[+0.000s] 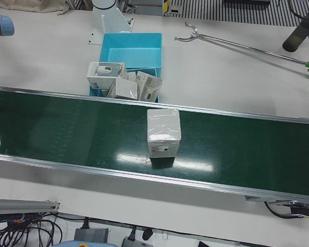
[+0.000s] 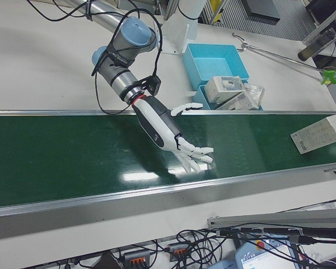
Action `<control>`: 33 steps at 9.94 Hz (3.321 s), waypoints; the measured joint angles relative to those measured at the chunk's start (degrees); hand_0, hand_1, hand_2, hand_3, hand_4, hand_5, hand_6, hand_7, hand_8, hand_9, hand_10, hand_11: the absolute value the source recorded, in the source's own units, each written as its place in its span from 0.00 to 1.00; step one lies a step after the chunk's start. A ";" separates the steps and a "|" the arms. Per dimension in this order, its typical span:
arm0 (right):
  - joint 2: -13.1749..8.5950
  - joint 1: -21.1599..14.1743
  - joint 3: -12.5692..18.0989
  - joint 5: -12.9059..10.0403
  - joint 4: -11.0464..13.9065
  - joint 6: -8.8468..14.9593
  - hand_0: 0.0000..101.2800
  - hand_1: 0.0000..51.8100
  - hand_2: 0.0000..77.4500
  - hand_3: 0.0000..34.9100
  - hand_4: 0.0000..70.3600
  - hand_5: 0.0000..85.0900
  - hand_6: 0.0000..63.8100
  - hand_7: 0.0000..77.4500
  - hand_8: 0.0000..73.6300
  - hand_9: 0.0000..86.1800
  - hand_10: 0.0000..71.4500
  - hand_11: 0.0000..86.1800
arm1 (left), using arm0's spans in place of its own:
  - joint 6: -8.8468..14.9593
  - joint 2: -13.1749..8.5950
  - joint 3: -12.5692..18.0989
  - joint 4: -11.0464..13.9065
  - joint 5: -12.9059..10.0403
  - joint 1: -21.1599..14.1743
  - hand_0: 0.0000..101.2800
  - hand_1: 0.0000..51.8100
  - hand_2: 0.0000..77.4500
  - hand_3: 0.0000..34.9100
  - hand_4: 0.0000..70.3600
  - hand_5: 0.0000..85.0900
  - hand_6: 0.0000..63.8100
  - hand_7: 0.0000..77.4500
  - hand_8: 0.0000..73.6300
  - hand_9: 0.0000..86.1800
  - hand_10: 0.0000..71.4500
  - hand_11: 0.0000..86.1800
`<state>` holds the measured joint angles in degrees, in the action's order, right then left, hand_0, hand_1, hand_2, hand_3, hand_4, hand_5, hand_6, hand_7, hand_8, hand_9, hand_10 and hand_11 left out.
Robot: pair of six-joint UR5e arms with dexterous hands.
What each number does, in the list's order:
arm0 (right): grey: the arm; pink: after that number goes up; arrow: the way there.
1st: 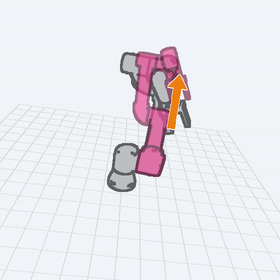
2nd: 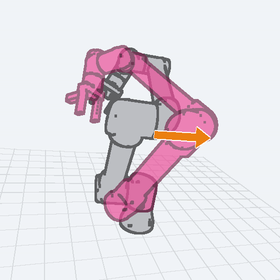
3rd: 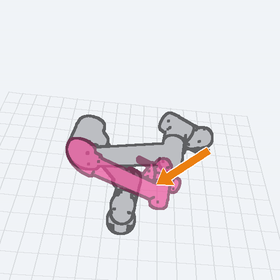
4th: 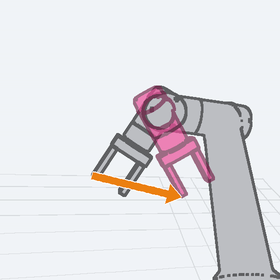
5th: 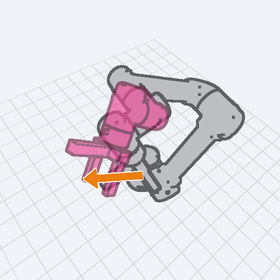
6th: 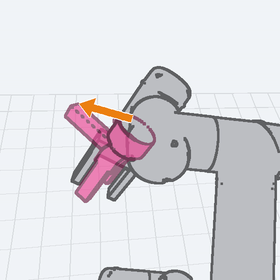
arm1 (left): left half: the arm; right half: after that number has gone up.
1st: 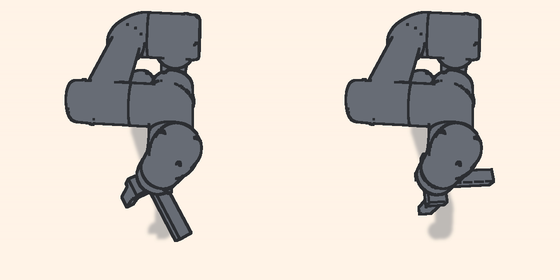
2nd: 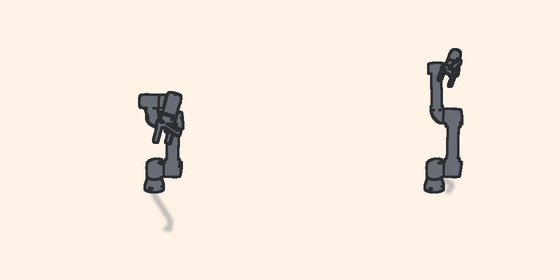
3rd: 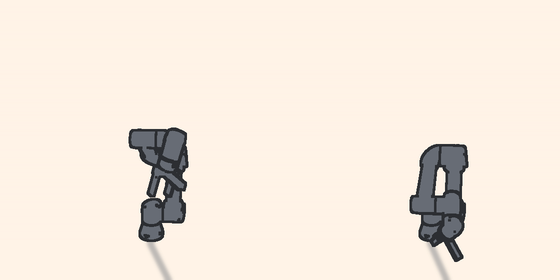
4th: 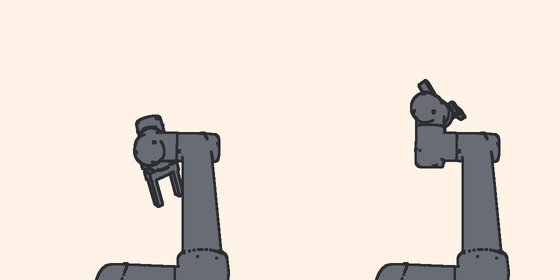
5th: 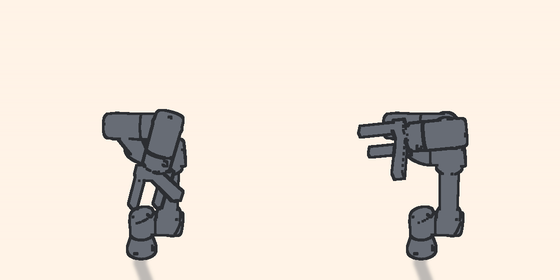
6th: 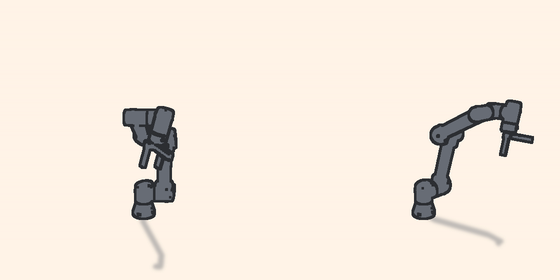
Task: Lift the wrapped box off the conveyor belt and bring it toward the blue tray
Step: 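Lower the open right hand toward the belt as the box approaches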
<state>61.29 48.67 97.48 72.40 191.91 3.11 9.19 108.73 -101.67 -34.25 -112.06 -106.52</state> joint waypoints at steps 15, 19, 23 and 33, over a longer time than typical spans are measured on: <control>0.72 1.34 -2.98 -0.48 -0.37 -1.18 0.47 0.29 0.15 0.00 0.15 0.24 0.07 0.05 0.01 0.04 0.00 0.01 | 0.00 0.00 0.00 0.00 0.00 0.00 0.00 0.00 0.01 0.00 0.00 0.01 0.01 0.01 0.01 0.00 0.01 0.01; 1.39 1.84 -2.73 -0.57 -0.29 -1.18 0.47 0.29 0.15 0.00 0.13 0.25 0.07 0.05 0.01 0.04 0.00 0.01 | 0.00 0.00 0.00 0.00 0.00 0.00 0.00 0.00 0.01 0.00 0.00 0.01 0.01 0.01 0.01 0.00 0.01 0.01; 1.54 2.16 -2.43 -0.53 -0.15 -1.16 0.47 0.33 0.17 0.00 0.15 0.26 0.08 0.06 0.01 0.04 0.00 0.01 | 0.00 0.00 0.00 0.00 0.00 0.00 0.00 0.00 0.01 0.00 0.00 0.01 0.01 0.01 0.01 0.00 0.01 0.01; 1.55 2.39 -2.62 -0.50 -0.16 -1.18 0.47 0.32 0.18 0.00 0.15 0.26 0.08 0.06 0.01 0.04 0.00 0.01 | 0.00 0.00 0.00 0.00 0.00 0.00 0.00 0.00 0.01 0.00 0.00 0.01 0.01 0.01 0.01 0.00 0.01 0.01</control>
<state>62.84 51.07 94.86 71.90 191.75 1.93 9.19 108.73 -101.67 -34.25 -112.06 -106.52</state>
